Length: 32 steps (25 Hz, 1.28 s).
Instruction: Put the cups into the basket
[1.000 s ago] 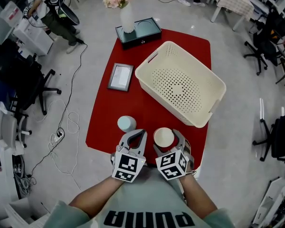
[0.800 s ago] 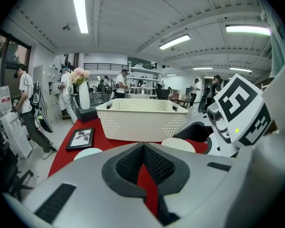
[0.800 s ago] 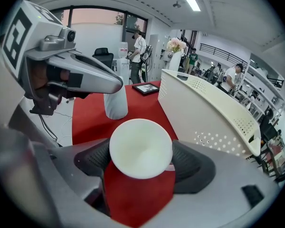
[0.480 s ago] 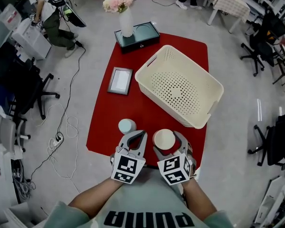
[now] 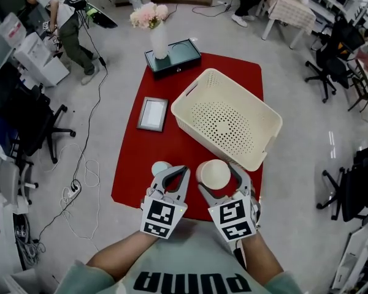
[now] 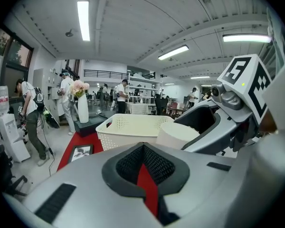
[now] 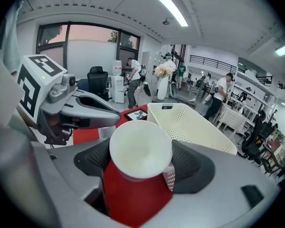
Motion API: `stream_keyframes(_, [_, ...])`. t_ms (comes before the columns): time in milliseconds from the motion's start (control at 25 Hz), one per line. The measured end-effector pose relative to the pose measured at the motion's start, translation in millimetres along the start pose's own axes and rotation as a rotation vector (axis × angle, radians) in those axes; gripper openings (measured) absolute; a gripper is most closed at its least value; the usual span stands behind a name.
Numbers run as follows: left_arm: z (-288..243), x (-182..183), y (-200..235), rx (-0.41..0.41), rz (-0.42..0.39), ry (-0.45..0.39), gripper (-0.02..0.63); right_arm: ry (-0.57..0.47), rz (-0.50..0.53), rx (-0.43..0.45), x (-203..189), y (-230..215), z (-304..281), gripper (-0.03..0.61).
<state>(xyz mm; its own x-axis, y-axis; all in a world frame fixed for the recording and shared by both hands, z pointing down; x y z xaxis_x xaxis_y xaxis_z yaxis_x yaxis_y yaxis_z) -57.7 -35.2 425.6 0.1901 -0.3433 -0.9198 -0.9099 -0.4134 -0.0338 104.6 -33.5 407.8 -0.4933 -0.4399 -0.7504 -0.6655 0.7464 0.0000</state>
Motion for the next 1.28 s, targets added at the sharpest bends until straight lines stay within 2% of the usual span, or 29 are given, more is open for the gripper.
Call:
stream_keyframes(560, [-35.4,38.1,-9.8,0.003,-0.026,-0.020,0.003,-0.050,-0.023,-0.108,34.9,-71.7,17.5,0.379])
stream_keyframes(880, [-66.9,55.5,-16.0,0.013,-0.014,-0.005,0.003,-0.031,-0.074,-0.166,27.8,-130.0,-2.3,0.379])
stream_keyframes(1280, [-106.1,70.5,-6.0,0.053,-0.003,0.021,0.003,-0.001,-0.113,-0.191,26.5,-173.4,-32.3,0.379])
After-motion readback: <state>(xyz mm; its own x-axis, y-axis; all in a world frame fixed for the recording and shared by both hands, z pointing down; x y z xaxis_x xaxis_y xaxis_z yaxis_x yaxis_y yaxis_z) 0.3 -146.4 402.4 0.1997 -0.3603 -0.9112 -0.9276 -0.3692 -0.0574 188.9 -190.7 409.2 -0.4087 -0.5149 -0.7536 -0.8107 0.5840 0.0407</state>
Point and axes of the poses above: the fingertips, and each gripper's own axes: z backward along the fingers, y to its left, x out of its top, the point moved 10 cm from there along z, backward along the fingers, and after that the axes turned 11 degrees about x, right-handed, at the moved point
